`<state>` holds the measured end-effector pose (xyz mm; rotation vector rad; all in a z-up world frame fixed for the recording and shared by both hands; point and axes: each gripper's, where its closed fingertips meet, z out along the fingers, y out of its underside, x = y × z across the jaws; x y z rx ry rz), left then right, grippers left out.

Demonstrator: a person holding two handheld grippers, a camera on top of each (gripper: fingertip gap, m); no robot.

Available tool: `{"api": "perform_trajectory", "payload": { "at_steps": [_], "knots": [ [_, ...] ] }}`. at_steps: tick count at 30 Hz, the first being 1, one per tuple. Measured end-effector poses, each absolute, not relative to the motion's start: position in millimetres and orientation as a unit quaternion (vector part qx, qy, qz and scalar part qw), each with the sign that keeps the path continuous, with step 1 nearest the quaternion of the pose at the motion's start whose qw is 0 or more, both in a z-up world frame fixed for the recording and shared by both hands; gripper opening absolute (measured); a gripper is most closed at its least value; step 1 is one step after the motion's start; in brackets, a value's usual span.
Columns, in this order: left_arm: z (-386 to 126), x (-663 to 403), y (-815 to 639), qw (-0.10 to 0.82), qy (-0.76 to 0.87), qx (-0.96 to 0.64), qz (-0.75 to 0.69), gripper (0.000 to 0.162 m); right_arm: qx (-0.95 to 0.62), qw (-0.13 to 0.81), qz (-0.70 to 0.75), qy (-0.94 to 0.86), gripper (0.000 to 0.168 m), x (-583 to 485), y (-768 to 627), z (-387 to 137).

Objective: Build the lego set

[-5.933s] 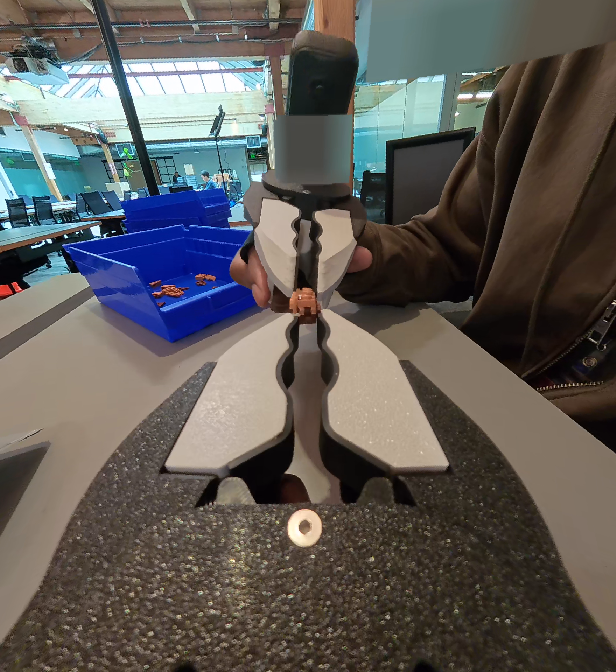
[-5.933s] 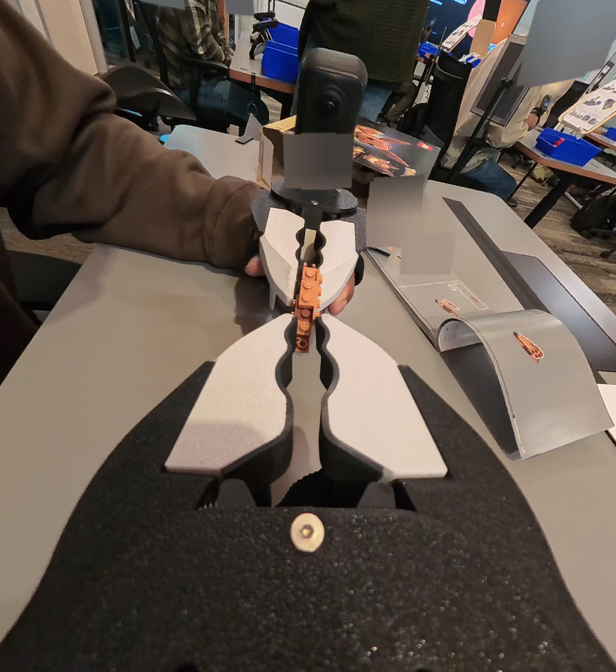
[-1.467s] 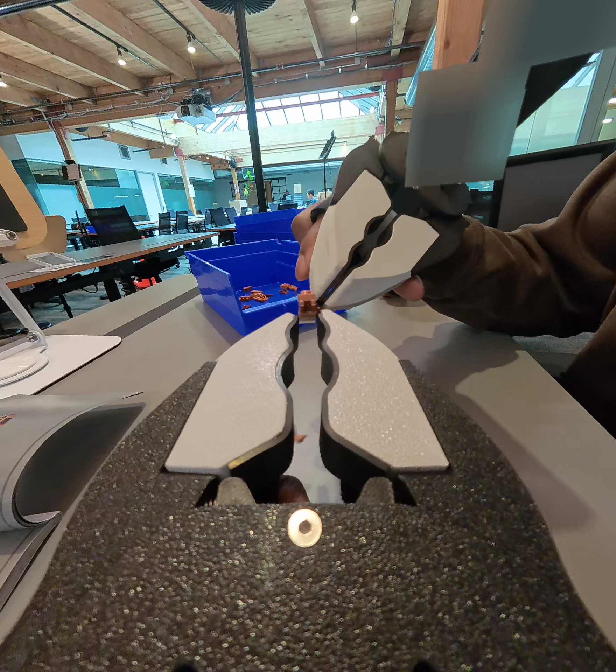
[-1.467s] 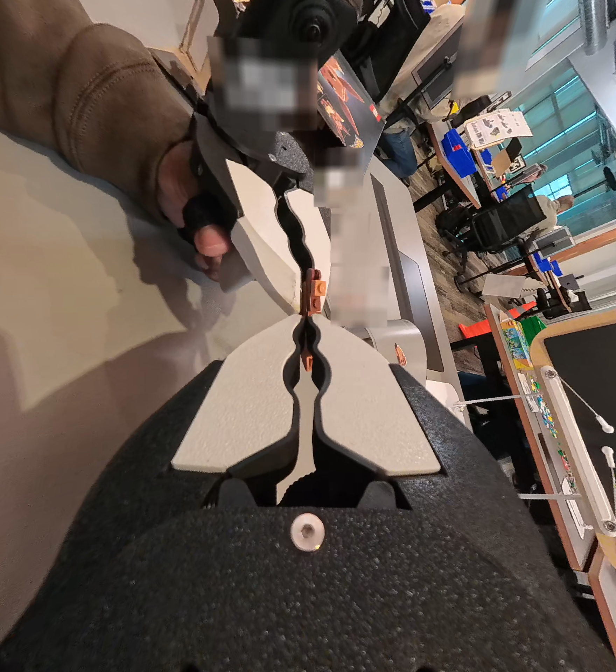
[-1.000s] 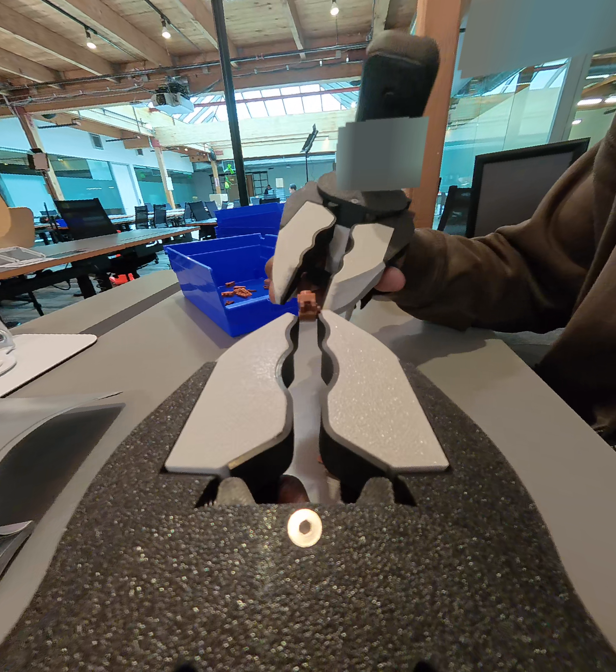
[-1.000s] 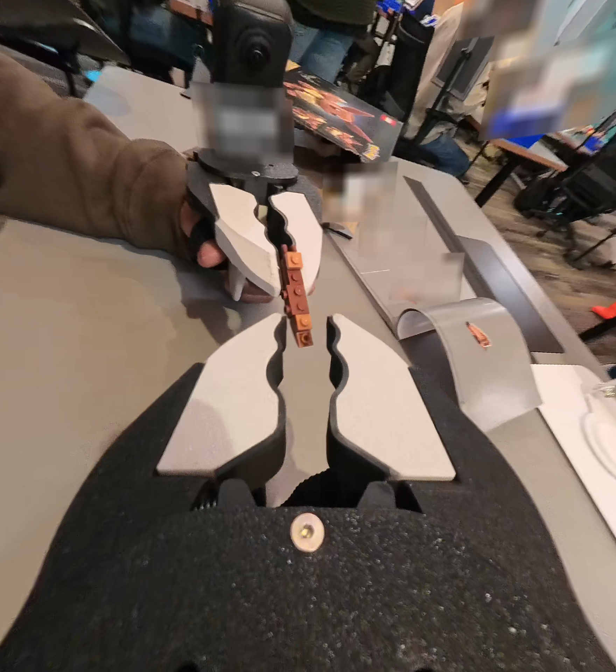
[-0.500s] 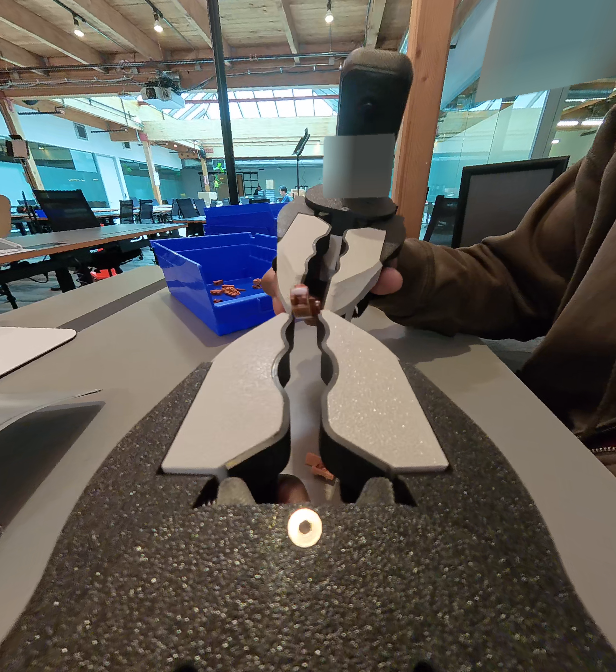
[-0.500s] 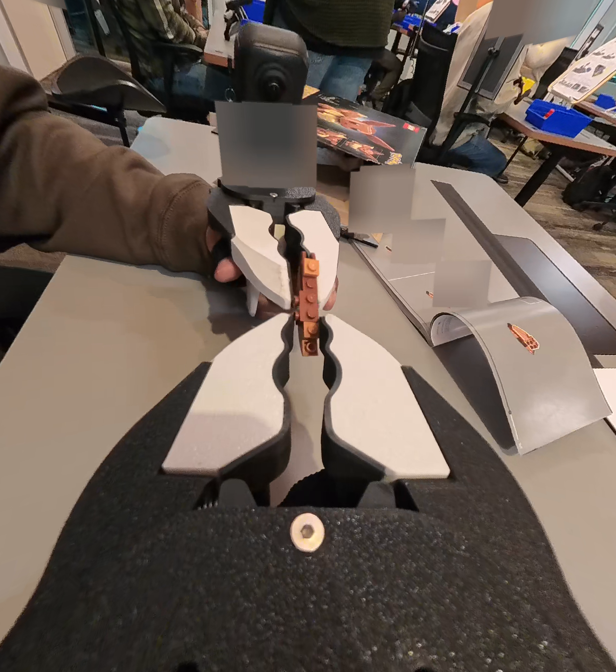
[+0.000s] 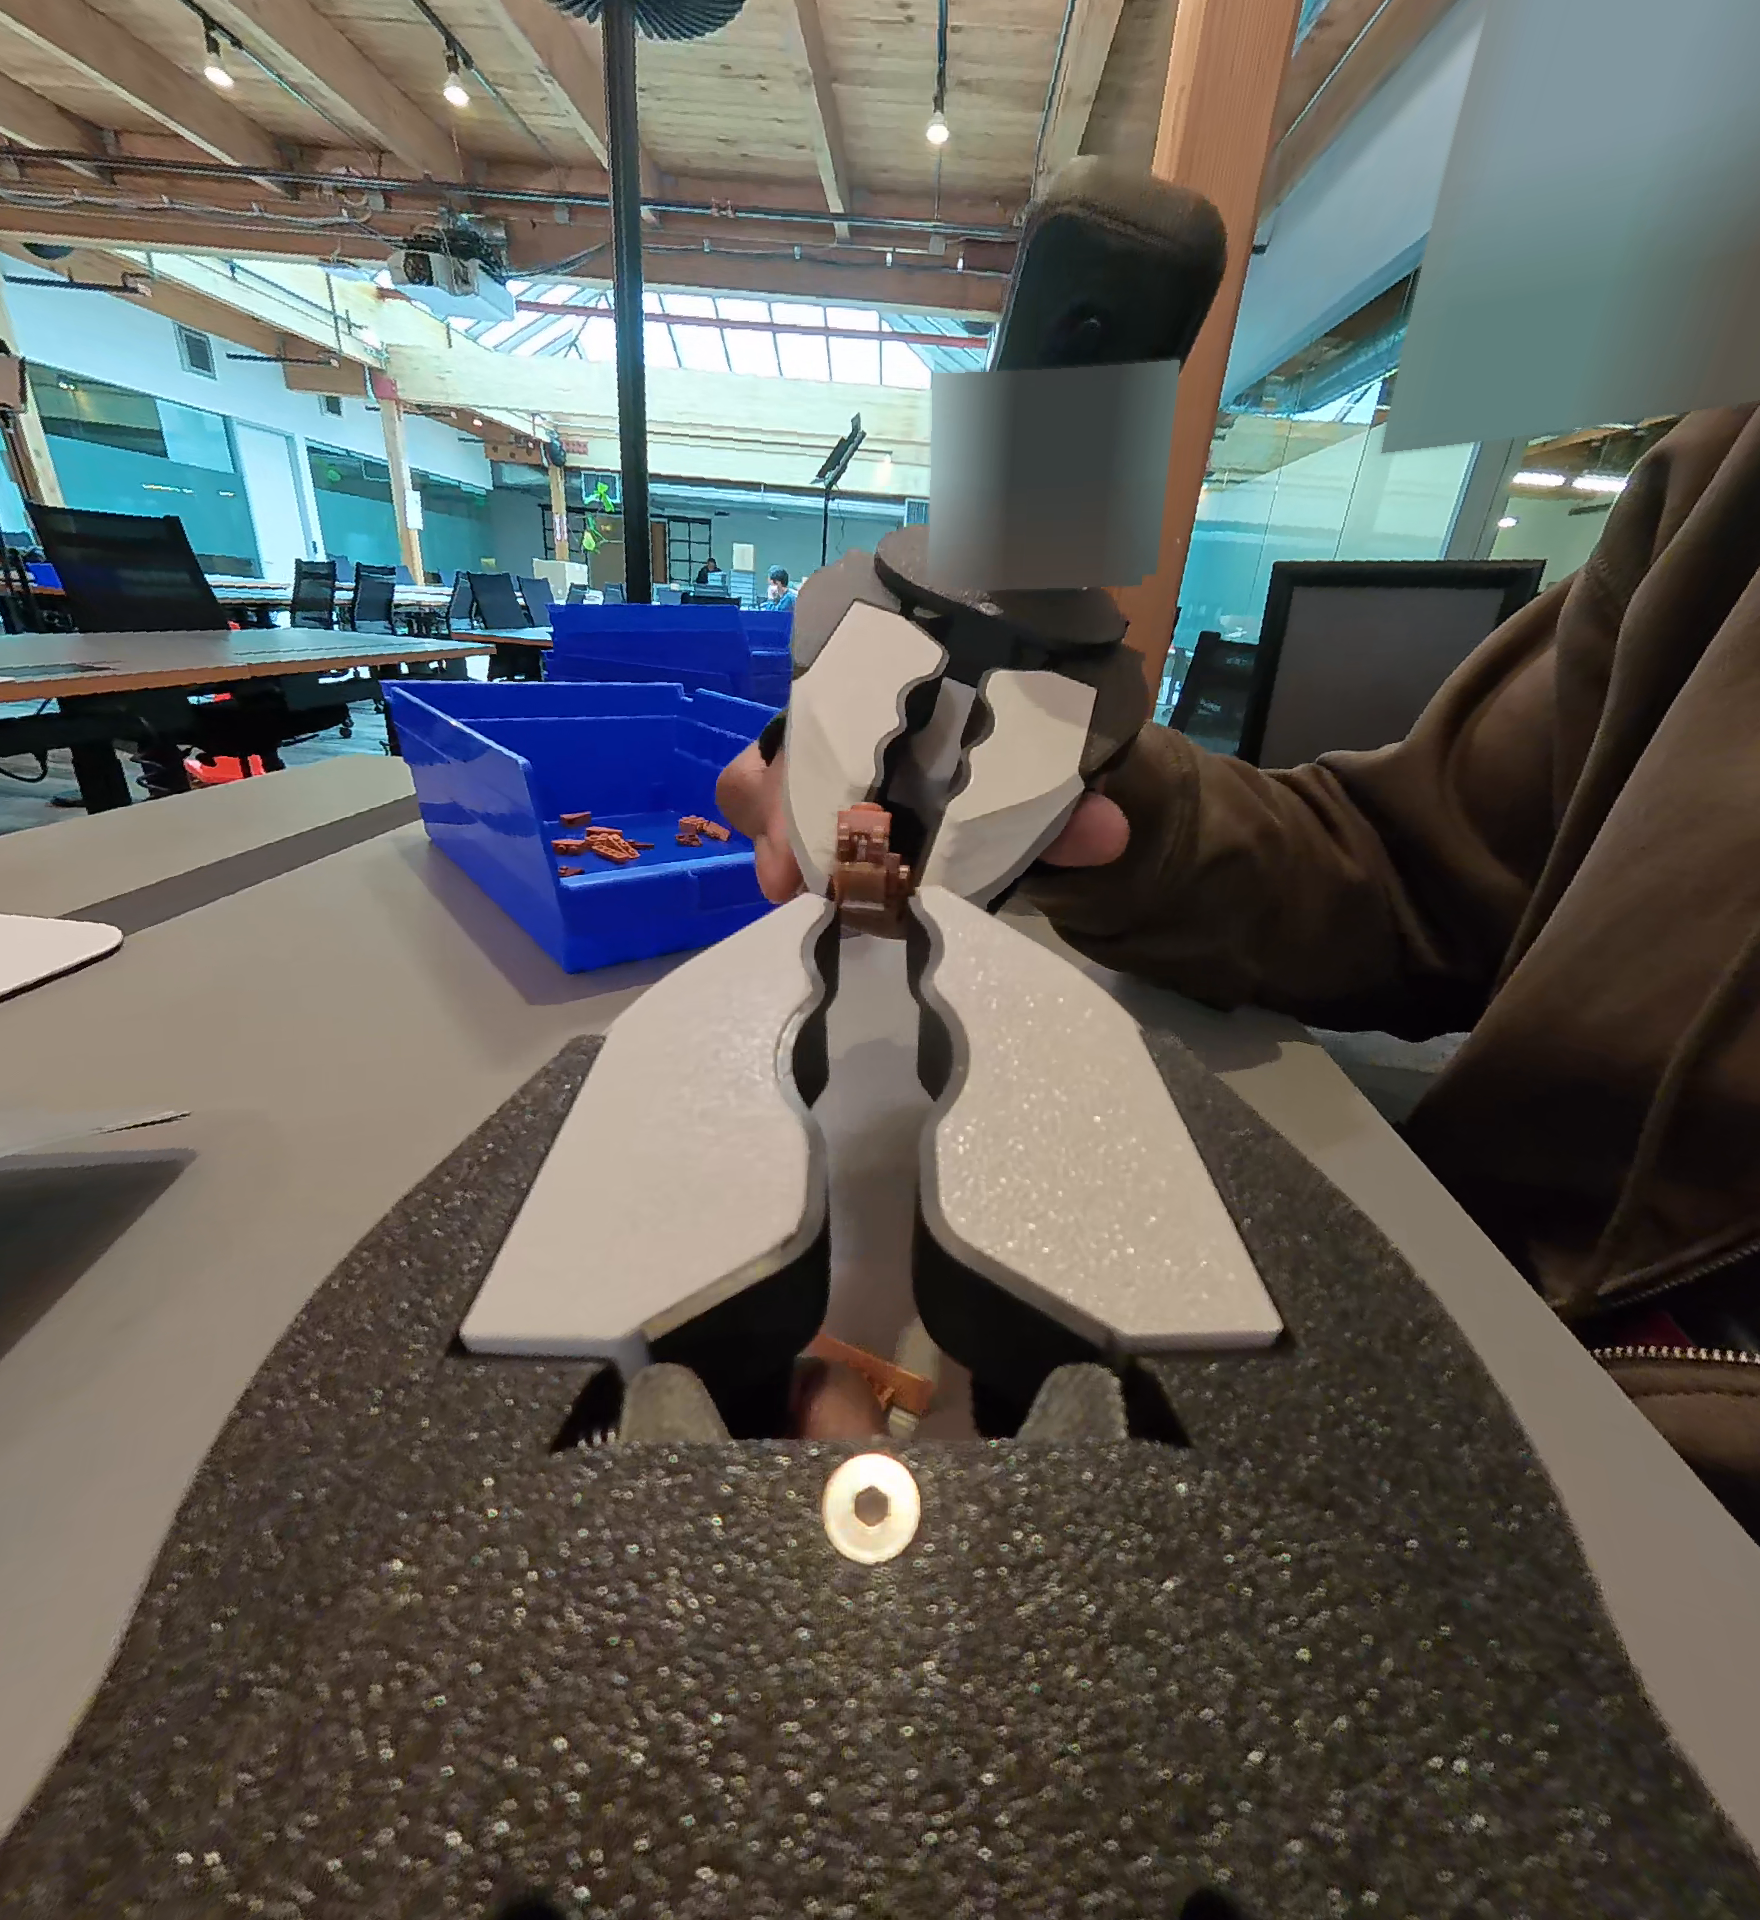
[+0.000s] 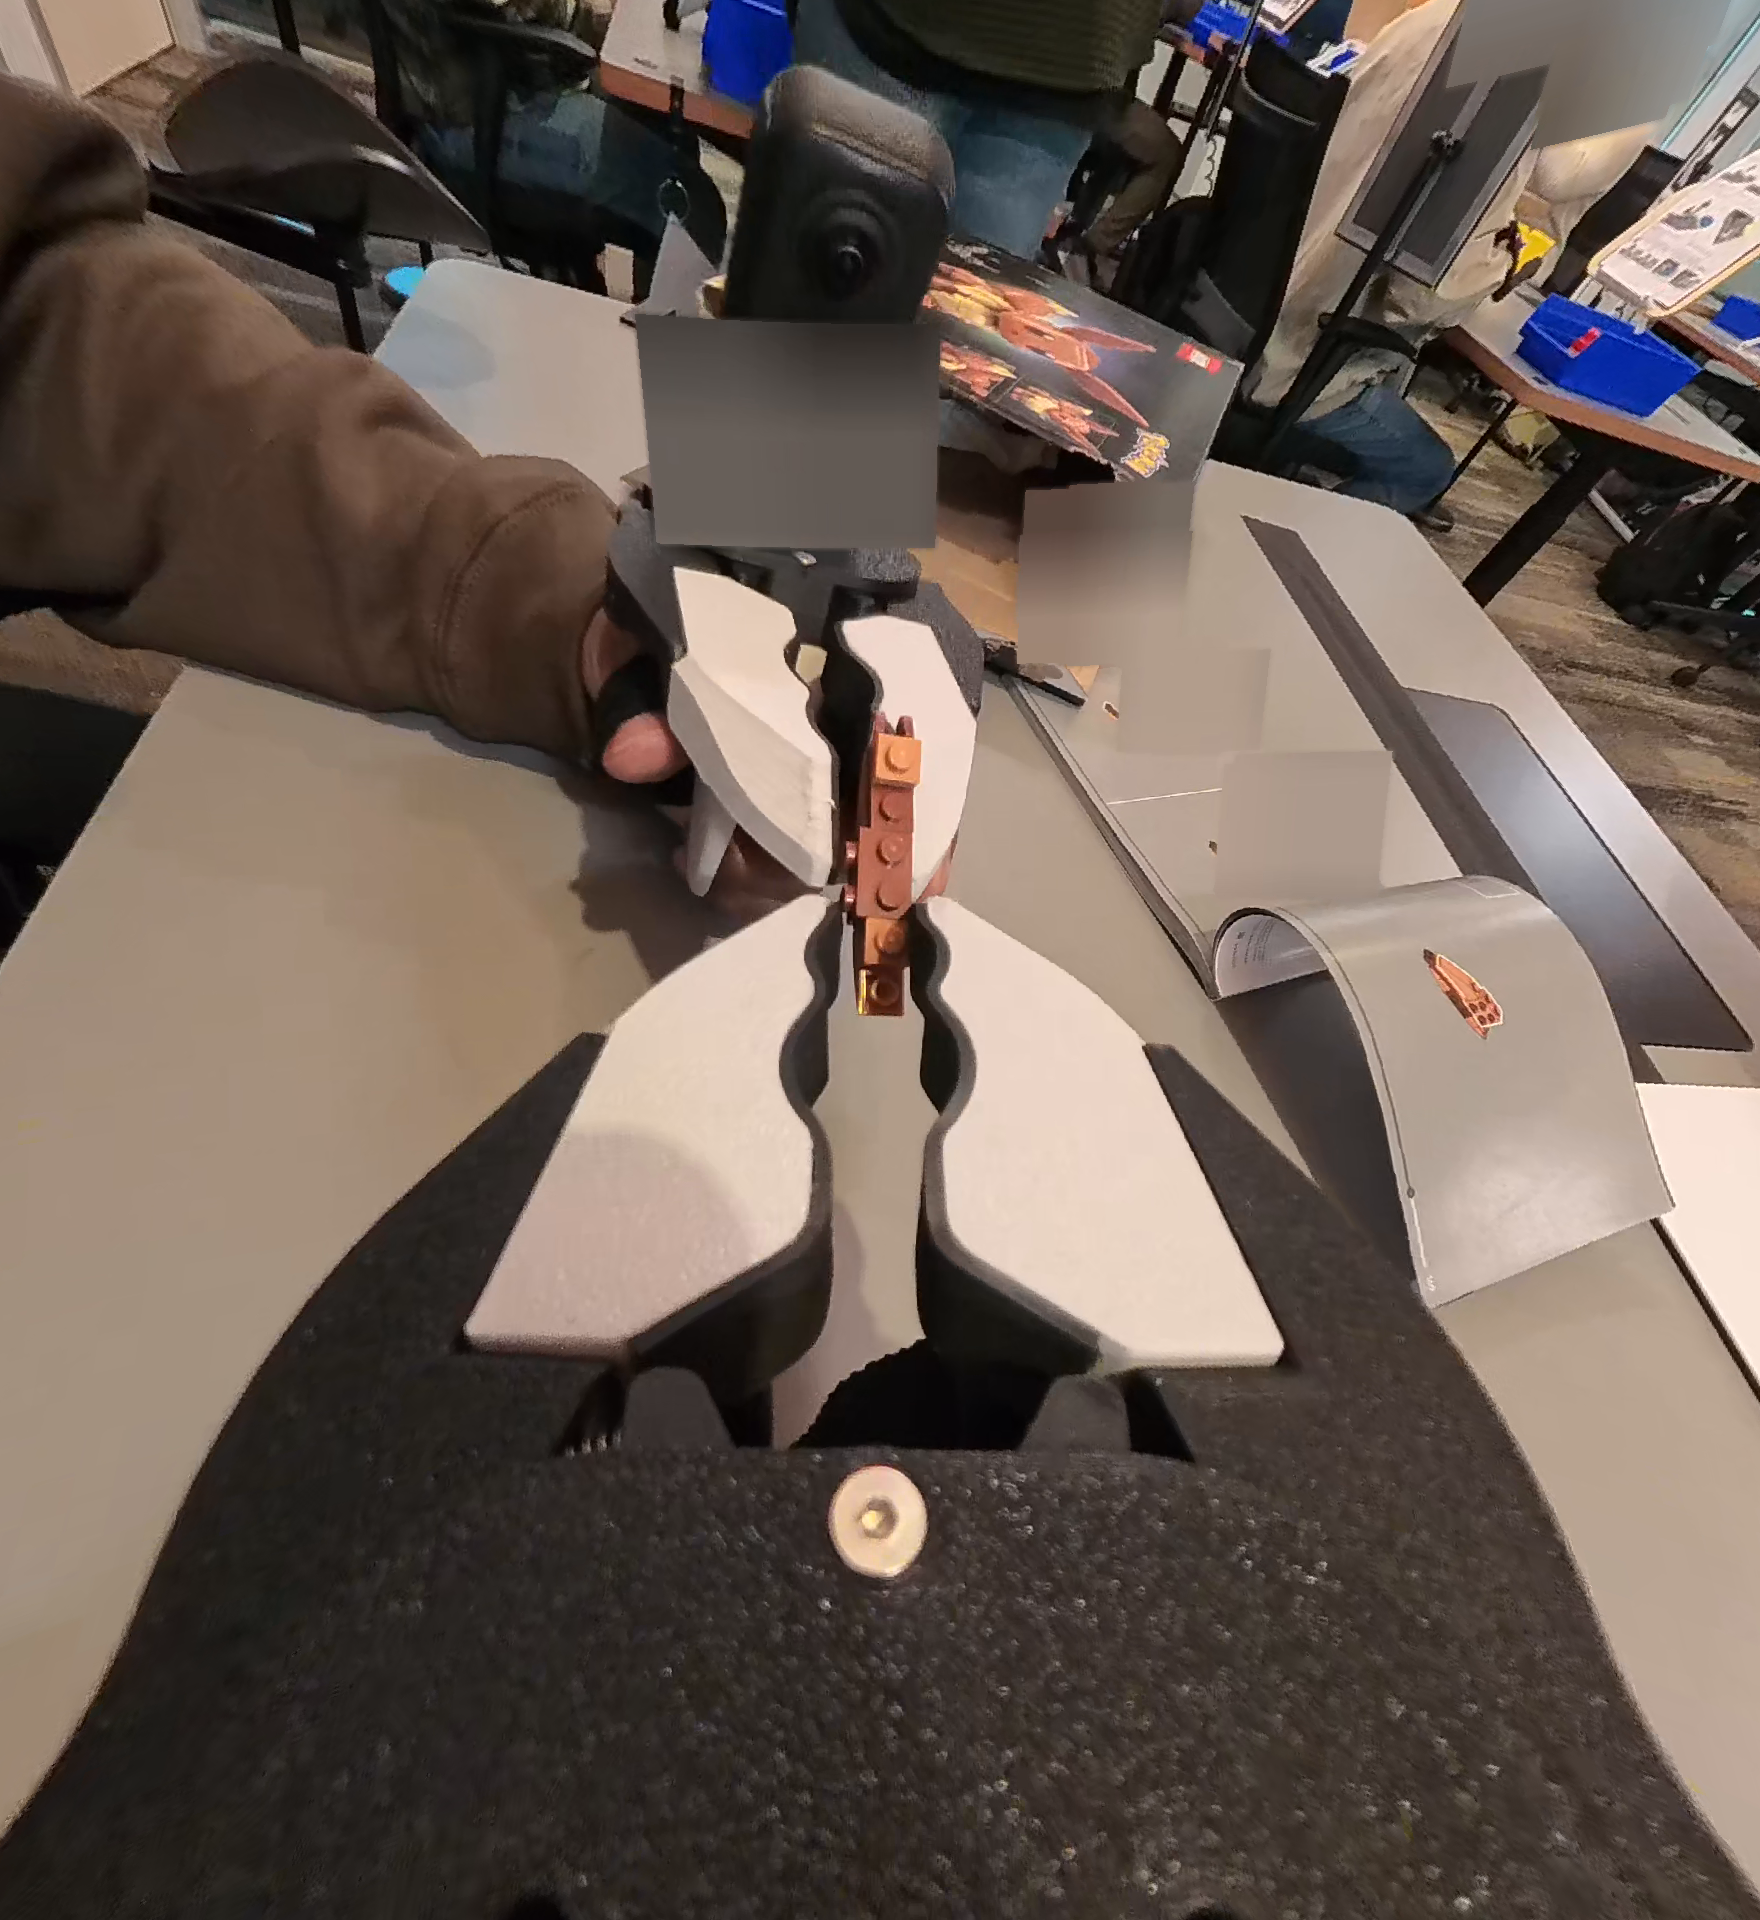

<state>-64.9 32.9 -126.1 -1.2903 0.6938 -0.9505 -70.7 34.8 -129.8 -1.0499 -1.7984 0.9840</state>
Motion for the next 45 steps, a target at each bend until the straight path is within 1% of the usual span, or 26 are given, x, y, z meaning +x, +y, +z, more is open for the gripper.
{"api": "perform_trajectory", "payload": {
  "at_steps": [16,22,23,27,45],
  "knots": [
    [-110,-65,20,0.674,0.261,-0.536,-0.436,0.009,-0.415,0.410,0.397,-0.709,0.014,-64,28,-120],
    [-111,-62,17,0.669,0.263,-0.538,-0.440,0.009,-0.419,0.384,0.448,-0.690,0.012,-62,23,-116],
    [-112,-61,18,0.667,0.265,-0.539,-0.441,0.009,-0.420,0.380,0.451,-0.690,0.009,-62,22,-116],
    [-113,-62,18,0.665,0.262,-0.541,-0.442,0.010,-0.425,0.381,0.448,-0.688,0.009,-63,23,-118],
    [-116,-60,23,0.664,0.255,-0.553,-0.434,0.018,-0.420,0.388,0.426,-0.701,0.008,-64,24,-120]
  ]
}}
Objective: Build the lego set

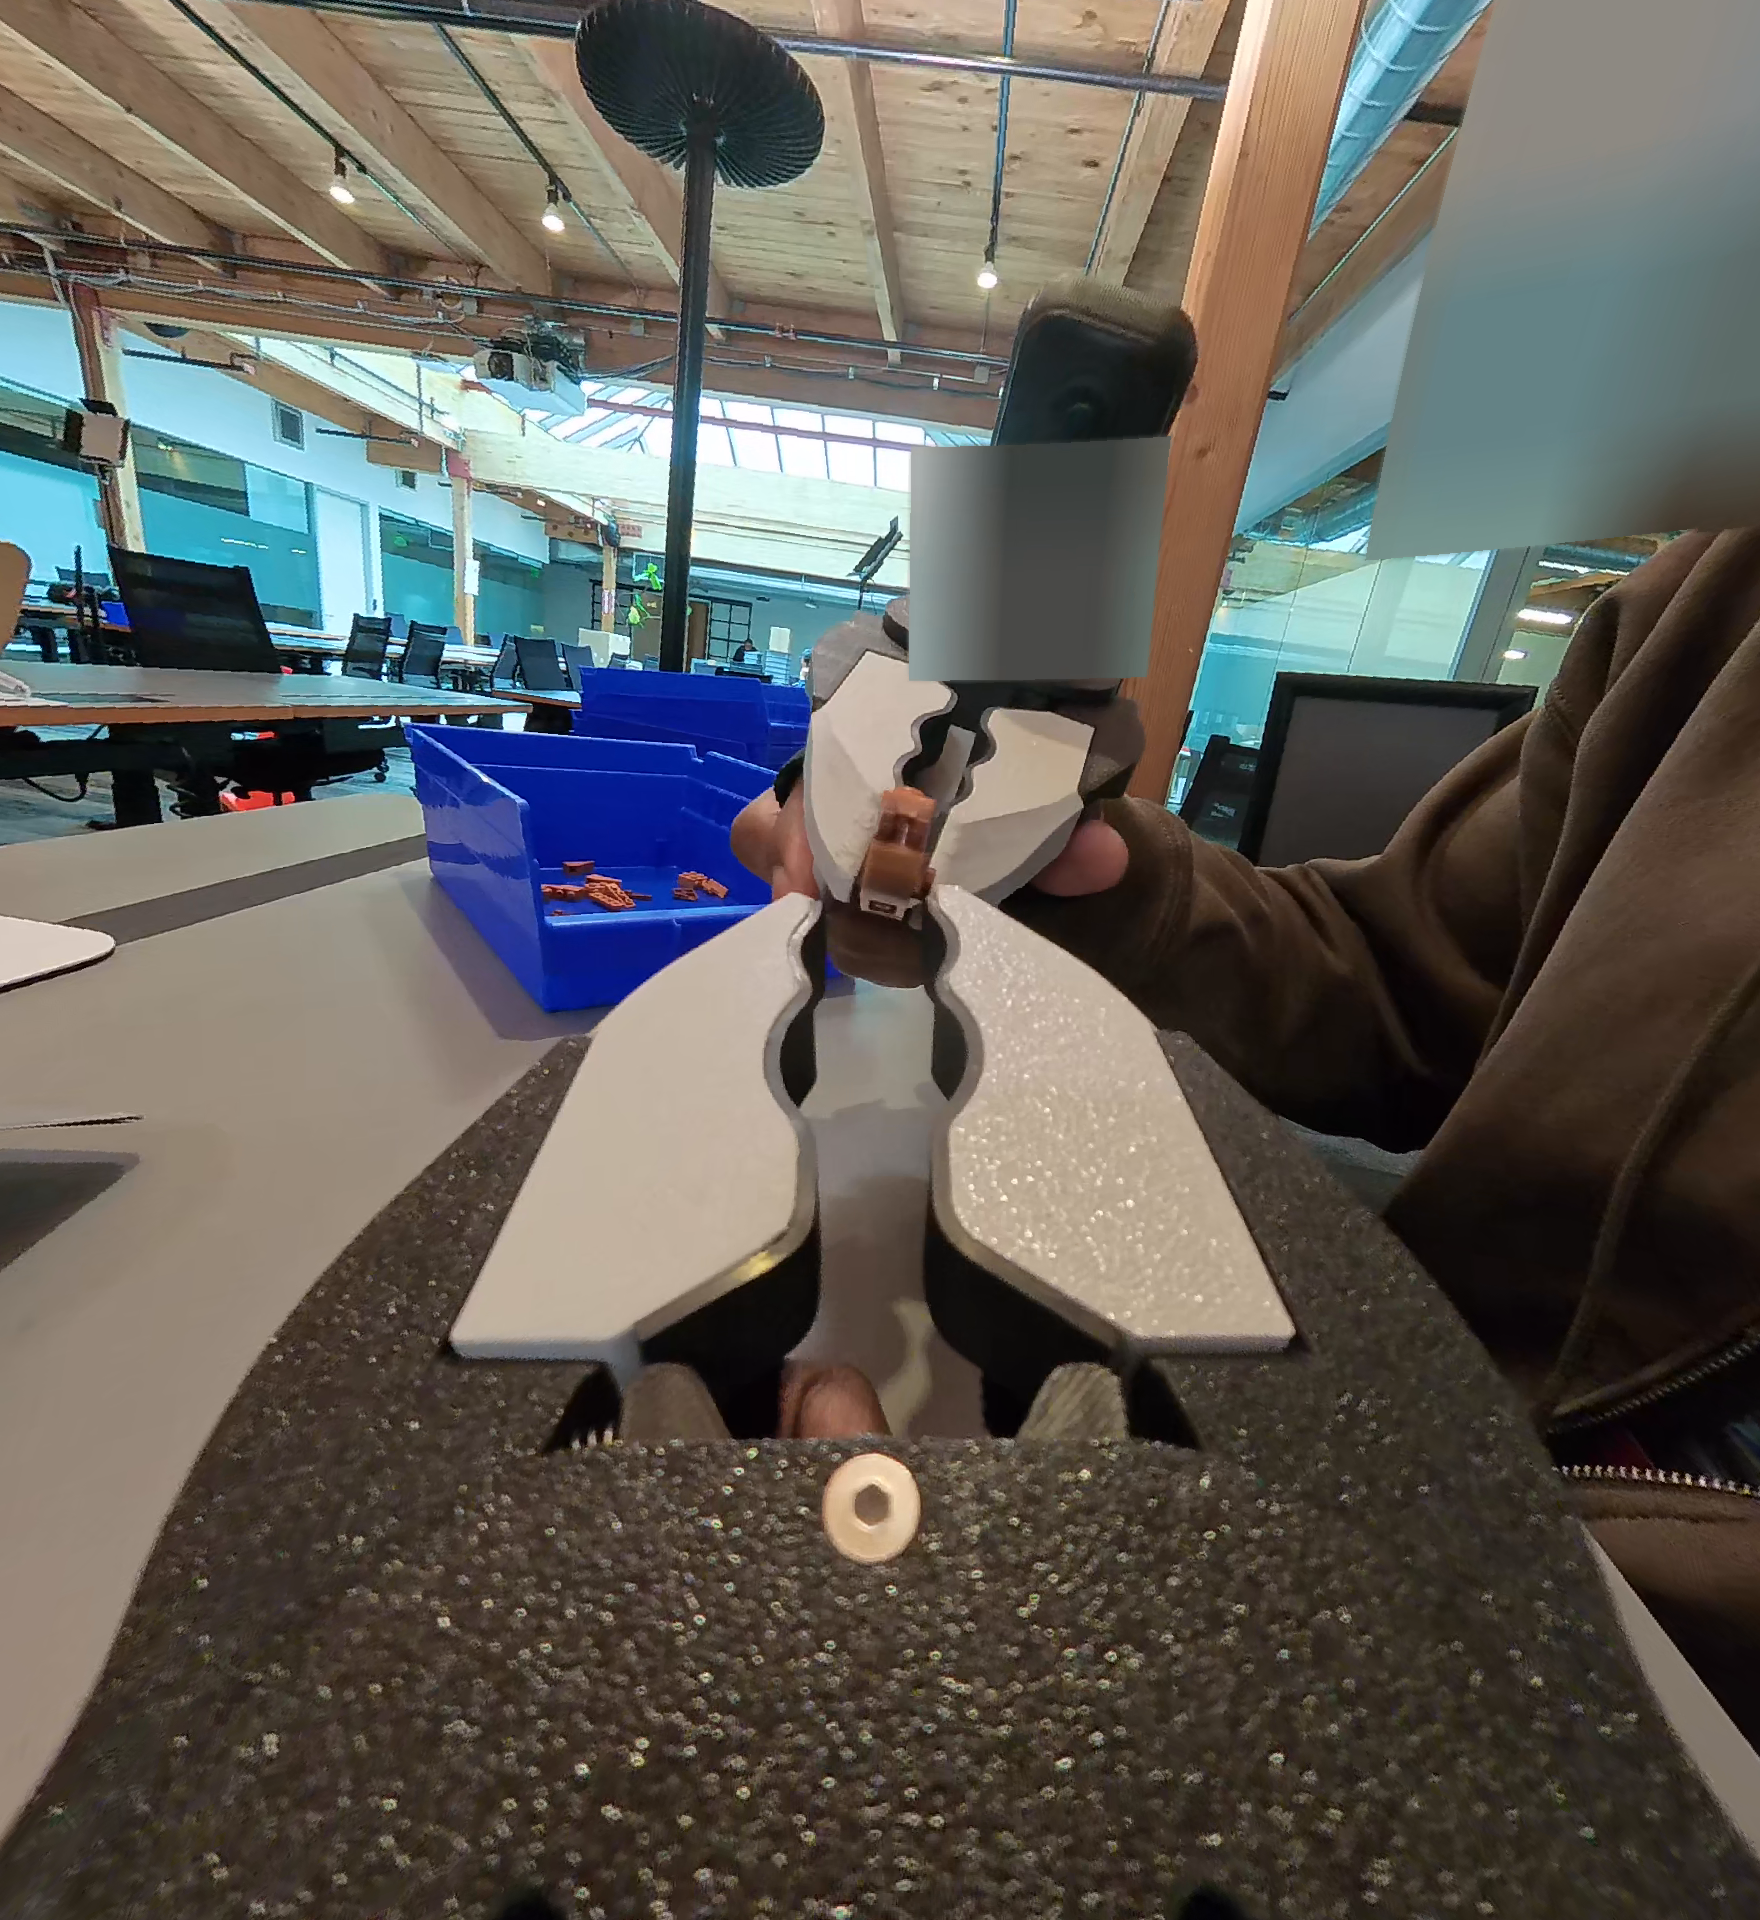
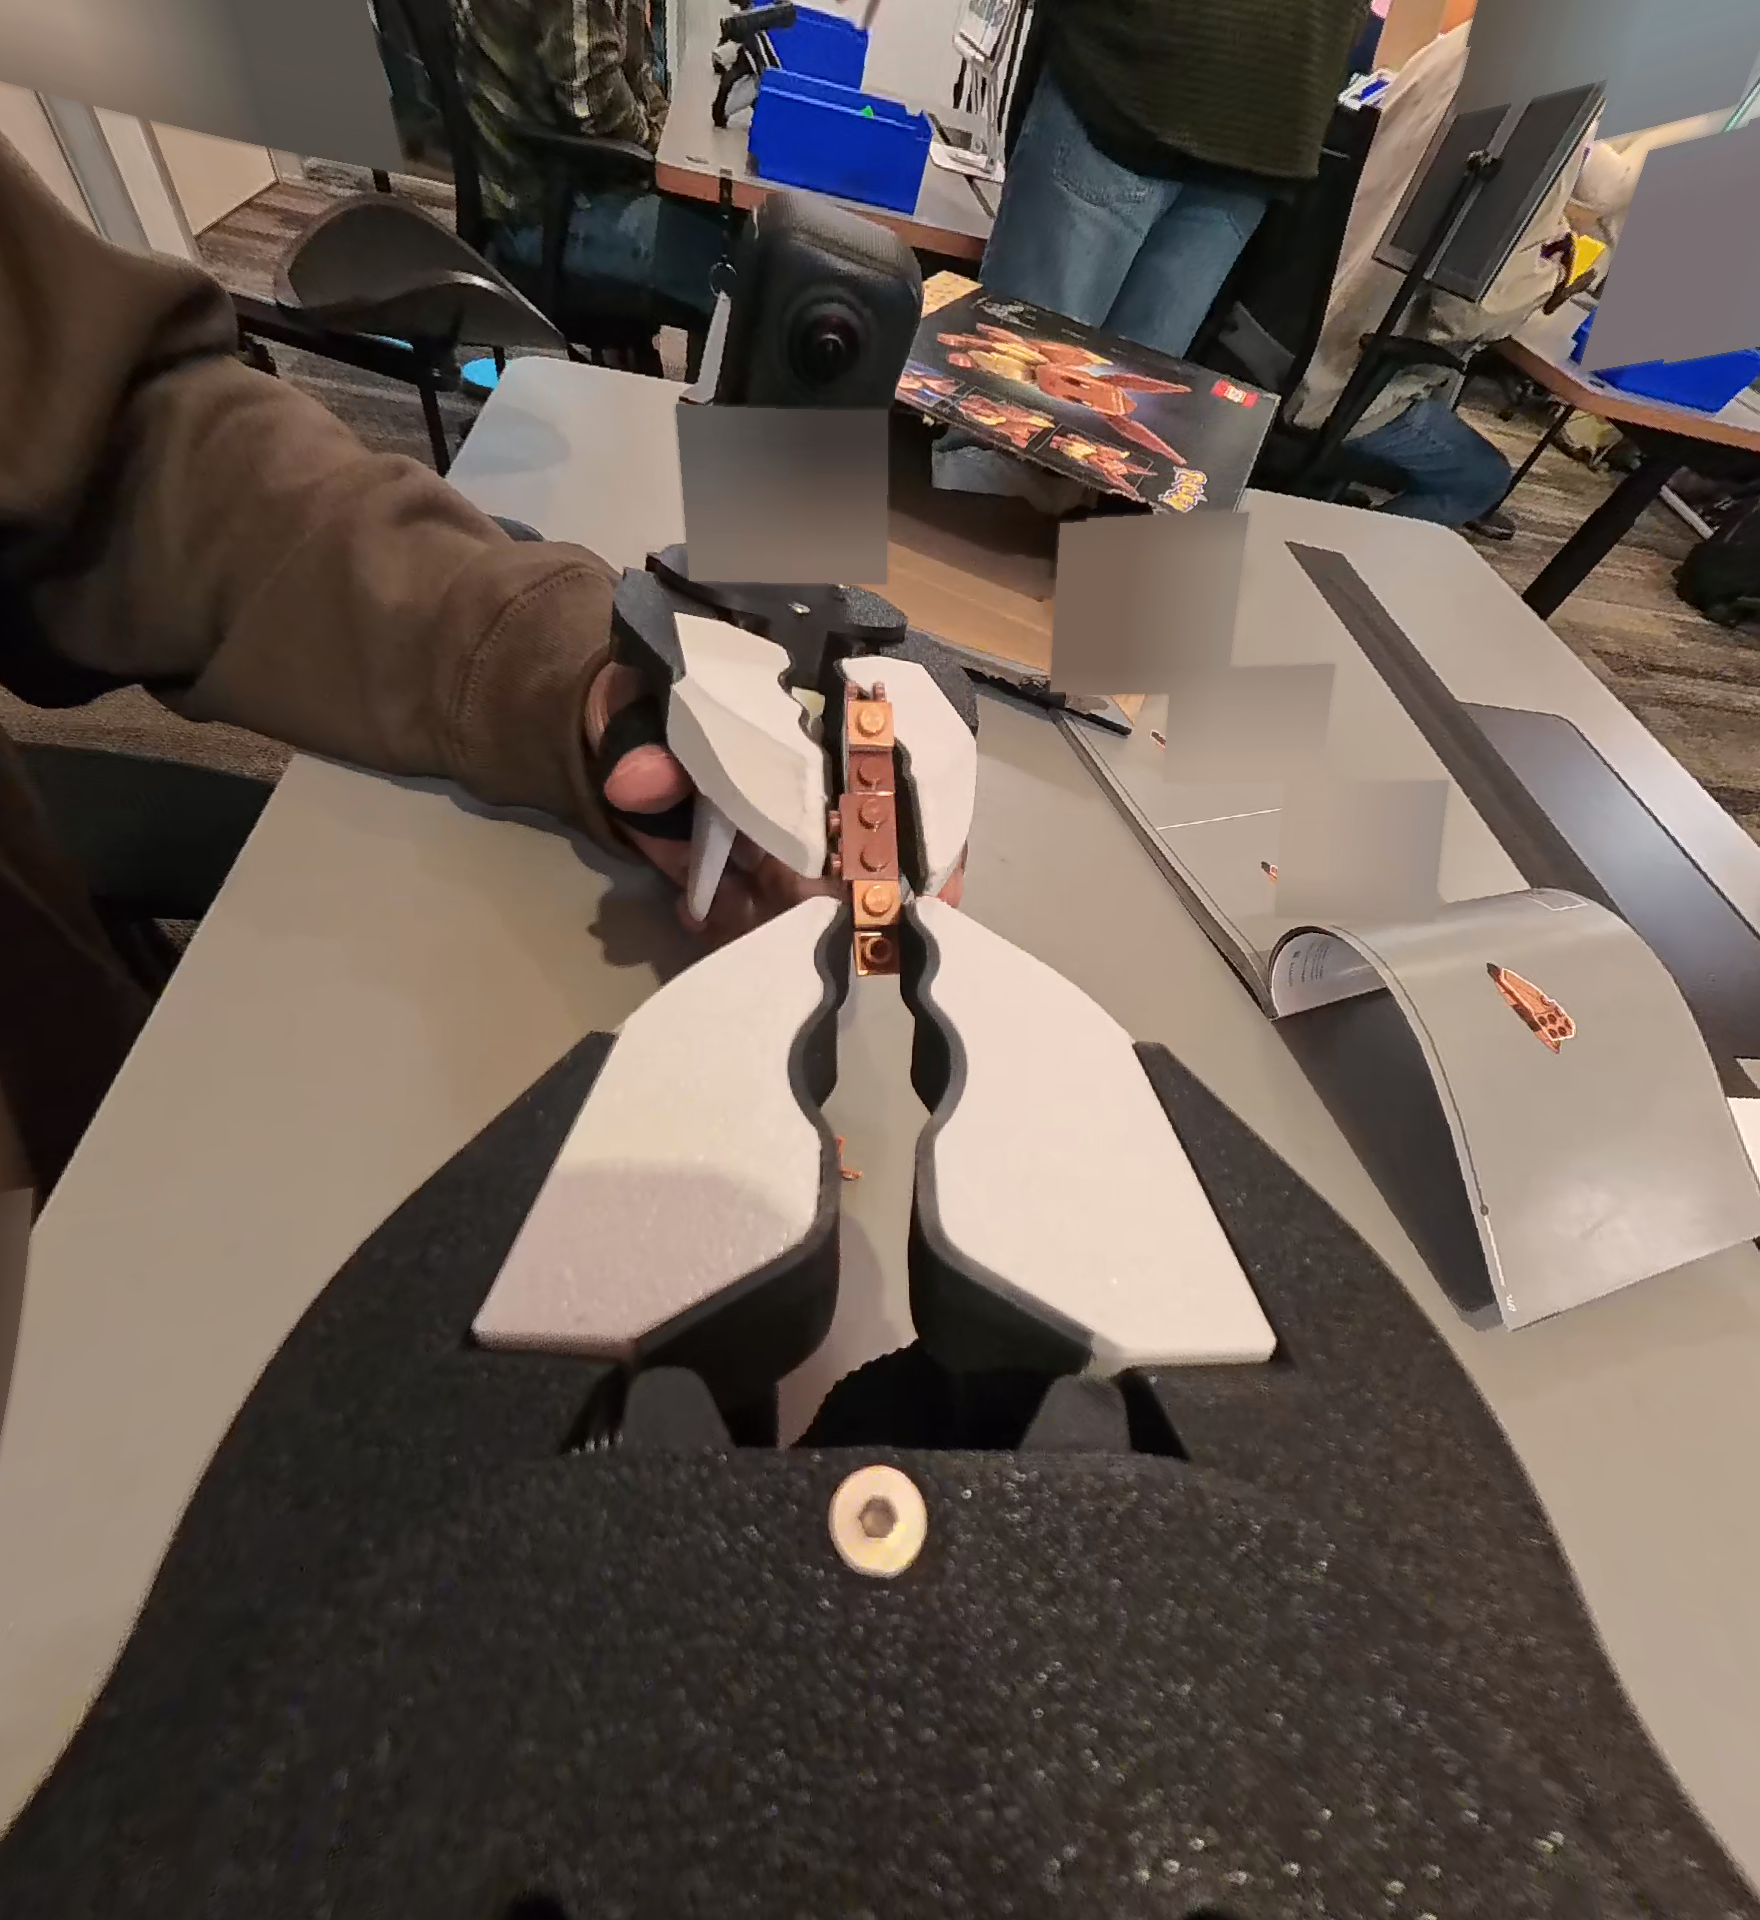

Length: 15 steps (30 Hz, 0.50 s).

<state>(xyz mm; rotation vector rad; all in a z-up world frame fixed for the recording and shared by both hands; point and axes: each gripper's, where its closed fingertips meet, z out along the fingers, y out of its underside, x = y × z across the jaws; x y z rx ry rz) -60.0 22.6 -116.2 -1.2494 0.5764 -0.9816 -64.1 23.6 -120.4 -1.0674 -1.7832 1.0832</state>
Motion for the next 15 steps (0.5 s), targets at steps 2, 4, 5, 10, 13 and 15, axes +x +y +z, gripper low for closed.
{"api": "perform_trajectory", "payload": {
  "at_steps": [2,4,5,10,13,15],
  "knots": [
    [-116.4,-59.0,21.7,0.663,0.259,-0.552,-0.434,0.018,-0.421,0.388,0.423,-0.702,0.008,-64.0,24.3,-121.2],
    [-116.9,-57.9,21.0,0.662,0.264,-0.552,-0.432,0.018,-0.423,0.385,0.421,-0.704,0.008,-63.9,24.8,-122.8],
    [-117.3,-57.5,20.9,0.662,0.265,-0.553,-0.430,0.018,-0.424,0.384,0.420,-0.705,0.008,-63.8,24.8,-123.4],
    [-116.6,-57.4,19.8,0.666,0.269,-0.550,-0.427,0.012,-0.421,0.382,0.419,-0.708,0.008,-63.9,23.2,-123.3],
    [-116.5,-57.6,19.8,0.668,0.272,-0.550,-0.421,0.012,-0.418,0.387,0.418,-0.708,0.008,-64.1,23.1,-122.7],
    [-115.9,-58.1,19.5,0.670,0.274,-0.549,-0.417,0.012,-0.415,0.390,0.420,-0.707,0.008,-64.1,22.4,-121.7]
  ]
}}
